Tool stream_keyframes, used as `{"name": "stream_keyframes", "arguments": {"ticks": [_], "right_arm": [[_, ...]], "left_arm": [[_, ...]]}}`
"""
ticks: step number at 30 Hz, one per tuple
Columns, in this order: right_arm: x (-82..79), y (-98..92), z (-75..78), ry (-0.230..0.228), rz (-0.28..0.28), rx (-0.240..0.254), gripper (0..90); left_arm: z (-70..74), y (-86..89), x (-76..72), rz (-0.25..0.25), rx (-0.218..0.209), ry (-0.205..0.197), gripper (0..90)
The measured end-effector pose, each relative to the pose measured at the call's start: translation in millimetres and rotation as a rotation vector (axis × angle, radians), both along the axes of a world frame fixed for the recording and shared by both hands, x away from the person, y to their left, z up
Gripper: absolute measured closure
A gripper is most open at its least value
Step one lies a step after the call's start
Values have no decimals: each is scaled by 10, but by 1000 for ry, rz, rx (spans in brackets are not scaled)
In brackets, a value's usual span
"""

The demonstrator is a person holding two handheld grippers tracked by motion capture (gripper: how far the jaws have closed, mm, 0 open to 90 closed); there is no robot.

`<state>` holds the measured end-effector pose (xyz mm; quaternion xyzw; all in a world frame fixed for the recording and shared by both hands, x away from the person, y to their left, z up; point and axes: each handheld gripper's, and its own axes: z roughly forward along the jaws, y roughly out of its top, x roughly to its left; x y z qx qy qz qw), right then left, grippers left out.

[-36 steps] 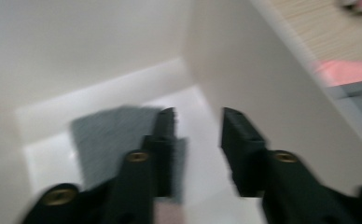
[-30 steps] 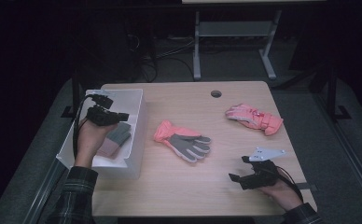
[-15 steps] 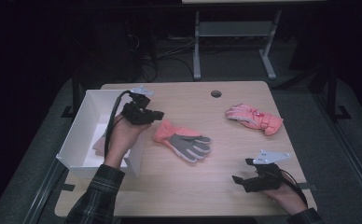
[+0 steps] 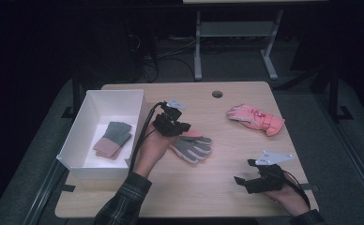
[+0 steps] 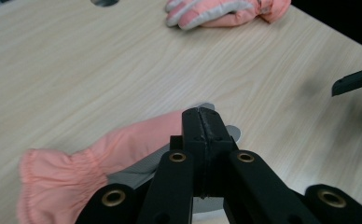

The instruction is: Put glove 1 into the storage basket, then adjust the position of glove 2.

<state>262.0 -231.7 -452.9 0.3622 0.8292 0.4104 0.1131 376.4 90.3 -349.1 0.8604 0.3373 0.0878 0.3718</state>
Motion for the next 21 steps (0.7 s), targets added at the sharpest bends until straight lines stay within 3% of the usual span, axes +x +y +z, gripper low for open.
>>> {"name": "stream_keyframes", "arguments": {"ticks": [9, 18, 21], "right_arm": [[7, 3, -4, 2, 0, 0, 132], [10, 6, -8, 8, 2, 1, 132], [10, 5, -10, 8, 5, 0, 132]], "left_arm": [[-450, -46, 103, 51, 31, 43, 897], [-679, 53, 190, 113, 61, 57, 897], [-793, 77, 224, 119, 68, 86, 897]]}}
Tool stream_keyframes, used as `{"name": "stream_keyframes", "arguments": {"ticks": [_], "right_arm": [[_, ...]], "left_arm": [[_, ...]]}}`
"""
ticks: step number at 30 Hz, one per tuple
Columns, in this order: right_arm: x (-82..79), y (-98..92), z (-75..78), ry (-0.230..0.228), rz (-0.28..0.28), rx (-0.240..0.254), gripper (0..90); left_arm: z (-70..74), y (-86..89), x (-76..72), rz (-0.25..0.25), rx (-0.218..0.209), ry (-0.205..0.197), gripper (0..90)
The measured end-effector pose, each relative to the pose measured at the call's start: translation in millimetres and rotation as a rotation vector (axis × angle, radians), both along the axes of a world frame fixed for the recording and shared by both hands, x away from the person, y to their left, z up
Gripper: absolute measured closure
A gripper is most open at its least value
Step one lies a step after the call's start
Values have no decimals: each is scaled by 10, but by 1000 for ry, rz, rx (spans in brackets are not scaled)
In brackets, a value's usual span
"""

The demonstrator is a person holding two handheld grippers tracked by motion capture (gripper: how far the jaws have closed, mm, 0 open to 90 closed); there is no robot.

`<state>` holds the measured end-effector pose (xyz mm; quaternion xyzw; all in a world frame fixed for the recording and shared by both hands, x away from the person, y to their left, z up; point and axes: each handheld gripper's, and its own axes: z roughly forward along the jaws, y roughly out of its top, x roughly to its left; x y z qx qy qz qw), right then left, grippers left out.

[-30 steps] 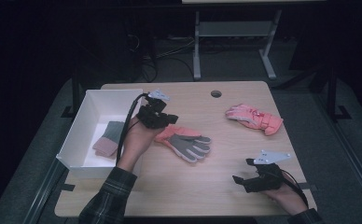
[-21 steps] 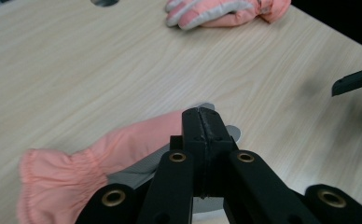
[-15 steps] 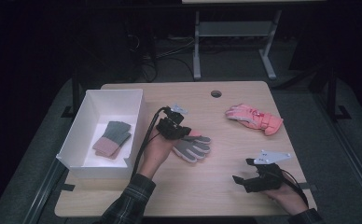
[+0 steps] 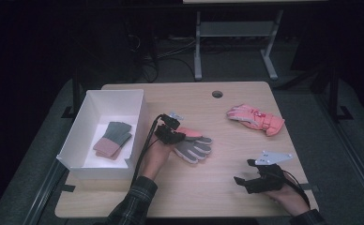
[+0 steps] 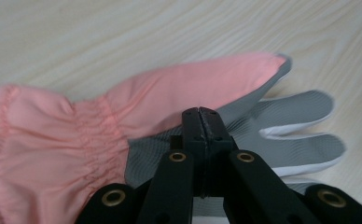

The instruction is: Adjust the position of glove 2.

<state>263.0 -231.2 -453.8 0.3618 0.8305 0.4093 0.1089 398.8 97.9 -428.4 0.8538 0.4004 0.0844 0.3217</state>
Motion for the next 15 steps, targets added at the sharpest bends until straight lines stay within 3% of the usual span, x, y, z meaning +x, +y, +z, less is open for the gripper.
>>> {"name": "stream_keyframes", "arguments": {"ticks": [2, 7, 15], "right_arm": [[3, -2, -1, 0, -1, 0, 132], [4, 0, -3, 0, 0, -1, 132], [8, 3, -4, -3, 4, -7, 132]], "left_arm": [[-80, 15, 12, 5, -19, 25, 897], [-92, 31, 3, -10, -32, 41, 897], [-105, -202, -149, -101, -64, 54, 897]]}}
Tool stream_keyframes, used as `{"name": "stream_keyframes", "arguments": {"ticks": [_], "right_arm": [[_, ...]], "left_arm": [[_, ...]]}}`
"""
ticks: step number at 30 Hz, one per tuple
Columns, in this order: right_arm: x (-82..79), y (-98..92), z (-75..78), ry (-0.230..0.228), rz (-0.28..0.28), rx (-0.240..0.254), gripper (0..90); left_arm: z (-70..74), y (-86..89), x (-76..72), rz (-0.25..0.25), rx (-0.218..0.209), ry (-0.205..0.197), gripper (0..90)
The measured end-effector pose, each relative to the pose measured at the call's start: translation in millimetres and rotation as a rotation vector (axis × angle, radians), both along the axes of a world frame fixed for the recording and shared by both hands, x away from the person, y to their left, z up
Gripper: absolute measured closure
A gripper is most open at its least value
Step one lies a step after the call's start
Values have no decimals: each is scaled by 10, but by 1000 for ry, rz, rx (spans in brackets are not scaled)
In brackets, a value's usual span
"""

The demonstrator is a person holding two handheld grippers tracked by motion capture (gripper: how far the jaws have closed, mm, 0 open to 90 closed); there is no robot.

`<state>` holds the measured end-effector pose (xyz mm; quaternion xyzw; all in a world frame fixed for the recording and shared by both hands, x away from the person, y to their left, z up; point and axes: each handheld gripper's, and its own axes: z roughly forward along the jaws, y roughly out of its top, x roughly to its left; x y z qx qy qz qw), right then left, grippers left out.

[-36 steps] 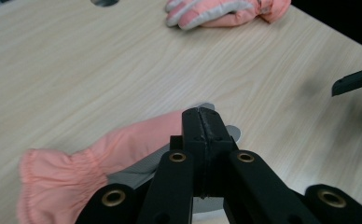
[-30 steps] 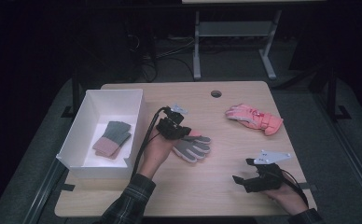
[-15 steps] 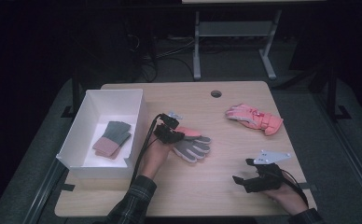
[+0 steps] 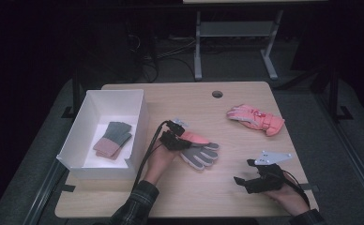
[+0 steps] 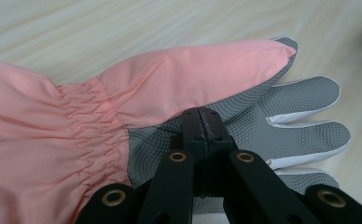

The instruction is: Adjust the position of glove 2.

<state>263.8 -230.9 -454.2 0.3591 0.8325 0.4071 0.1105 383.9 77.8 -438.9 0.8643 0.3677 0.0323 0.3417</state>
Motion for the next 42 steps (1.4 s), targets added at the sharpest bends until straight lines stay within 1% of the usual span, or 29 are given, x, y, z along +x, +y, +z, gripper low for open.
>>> {"name": "stream_keyframes", "arguments": {"ticks": [2, 3, 4, 5, 7, 8, 9, 10, 14, 17, 18, 19, 20, 21, 22, 23, 24, 26, 27, 28, 29, 30, 31, 32, 36, 38, 39, 40, 42], "right_arm": [[-1, 1, 0, 0, 0, 0, 132], [-1, 0, 1, 0, 0, 1, 132], [-2, 0, 1, 0, 0, 2, 132], [-1, -1, 2, 0, 0, 1, 132], [-3, -3, 3, 0, -1, 3, 132], [-4, -3, 4, 1, -1, 3, 132], [-3, -4, 3, 1, -1, 3, 132], [-2, -5, 3, 1, -2, 4, 132], [-2, -4, 4, 0, 1, 3, 132], [-5, -4, 7, 0, 0, 4, 132], [-6, -5, 8, -1, 0, 4, 132], [-6, -6, 8, -1, 0, 5, 132], [-5, -6, 7, -2, -1, 6, 132], [-5, -6, 8, 0, -1, 4, 132], [-5, -4, 7, 0, -1, 4, 132], [-5, -3, 7, -1, 1, 4, 132], [-5, -1, 8, -2, 2, 5, 132], [-5, -2, 7, -1, 2, 4, 132], [-5, -3, 7, 0, 1, 4, 132], [-5, -5, 8, 0, 1, 4, 132], [-6, -5, 7, 1, 0, 8, 132], [-6, -5, 7, 1, 0, 8, 132], [-6, -6, 8, -1, 0, 9, 132], [-7, -9, 10, 0, 0, 9, 132], [-3, -25, 8, -6, 4, 13, 132], [-2, -30, 8, -8, 2, 15, 132], [-4, -30, 8, -7, 1, 16, 132], [-4, -32, 9, -7, 0, 15, 132], [-2, -32, 8, -8, 1, 13, 132]], "left_arm": [[0, -90, -47, -25, -3, 3, 897], [0, -90, -47, -25, -3, 3, 897], [-2, -178, -93, -53, -12, 9, 898], [-4, -226, -120, -61, -20, 10, 897], [0, -299, -165, -100, -6, 10, 897], [0, -299, -165, -100, -6, 10, 897], [-6, -382, -222, -114, -16, 14, 897], [-5, -415, -247, -130, -13, 16, 897], [-15, -550, -354, -164, -32, 23, 897], [4, -596, -388, -193, -32, 22, 896], [23, -603, -388, -188, -38, 18, 896], [54, -593, -365, -201, -29, 10, 896], [54, -593, -365, -201, -29, 10, 896], [128, -576, -301, -202, -15, -8, 896], [128, -576, -301, -202, -15, -8, 896], [208, -563, -207, -192, -8, -25, 896], [239, -561, -153, -184, -3, -38, 896], [280, -567, -33, -175, 11, -39, 896], [283, -584, 23, -161, 12, -37, 896], [283, -584, 23, -161, 12, -37, 896], [267, -604, 146, -155, 33, -37, 896], [267, -604, 146, -155, 33, -37, 896], [233, -623, 247, -154, 54, -28, 897], [217, -631, 286, -161, 80, -22, 897], [129, -654, 331, -157, 132, -5, 897], [115, -643, 307, -160, 138, -5, 896], [119, -628, 293, -166, 155, -1, 897], [117, -611, 277, -164, 156, -8, 896], [121, -554, 246, -163, 160, 2, 896]]}}
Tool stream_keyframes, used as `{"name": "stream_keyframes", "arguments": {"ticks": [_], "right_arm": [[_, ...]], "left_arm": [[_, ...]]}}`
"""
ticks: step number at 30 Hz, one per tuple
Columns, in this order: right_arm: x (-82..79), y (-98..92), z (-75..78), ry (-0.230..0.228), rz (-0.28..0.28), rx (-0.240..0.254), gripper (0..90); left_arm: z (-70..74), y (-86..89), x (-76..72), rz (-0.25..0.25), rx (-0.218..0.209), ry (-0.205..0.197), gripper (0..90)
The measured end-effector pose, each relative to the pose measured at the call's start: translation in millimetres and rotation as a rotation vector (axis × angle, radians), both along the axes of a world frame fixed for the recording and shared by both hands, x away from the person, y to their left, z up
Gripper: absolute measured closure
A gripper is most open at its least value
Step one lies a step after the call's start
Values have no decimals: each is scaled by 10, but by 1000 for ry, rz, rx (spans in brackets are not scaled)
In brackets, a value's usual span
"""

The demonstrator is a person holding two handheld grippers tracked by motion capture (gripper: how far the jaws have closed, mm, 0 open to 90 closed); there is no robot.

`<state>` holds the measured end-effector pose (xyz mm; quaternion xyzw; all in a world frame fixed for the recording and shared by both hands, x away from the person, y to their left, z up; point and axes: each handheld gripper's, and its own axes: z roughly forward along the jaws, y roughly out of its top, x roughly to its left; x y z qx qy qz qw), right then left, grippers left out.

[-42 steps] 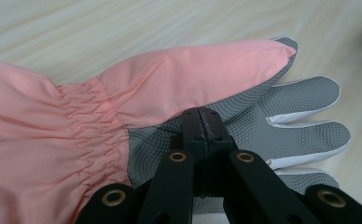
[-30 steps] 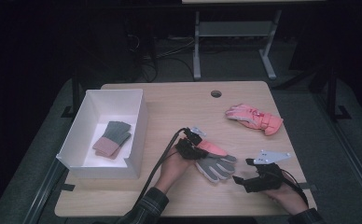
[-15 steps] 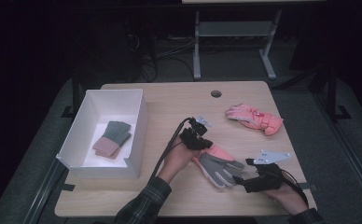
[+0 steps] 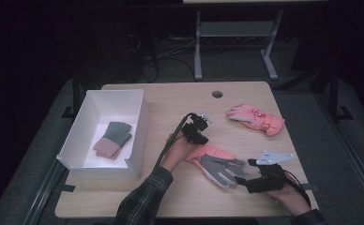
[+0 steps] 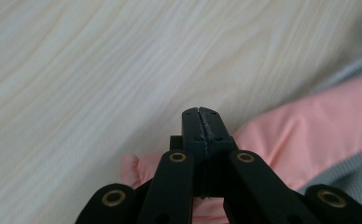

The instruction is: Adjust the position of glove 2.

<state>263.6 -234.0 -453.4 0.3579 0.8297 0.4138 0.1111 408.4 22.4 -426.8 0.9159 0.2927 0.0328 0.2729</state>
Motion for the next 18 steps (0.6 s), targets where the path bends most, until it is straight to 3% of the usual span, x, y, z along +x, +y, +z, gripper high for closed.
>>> {"name": "stream_keyframes", "arguments": {"ticks": [6, 8, 11, 18], "right_arm": [[-5, 16, 5, 4, -3, -3, 132], [-5, 21, 2, 7, -3, -5, 132], [-6, 23, 1, 10, -6, -3, 132], [-6, 18, 0, 9, -6, -5, 132]], "left_arm": [[-1, 179, -115, 18, -11, 12, 896], [-6, 310, -190, 20, -13, 17, 897], [-15, 409, -267, 31, -42, 32, 896], [-11, 611, -447, 21, -36, 44, 896]]}}
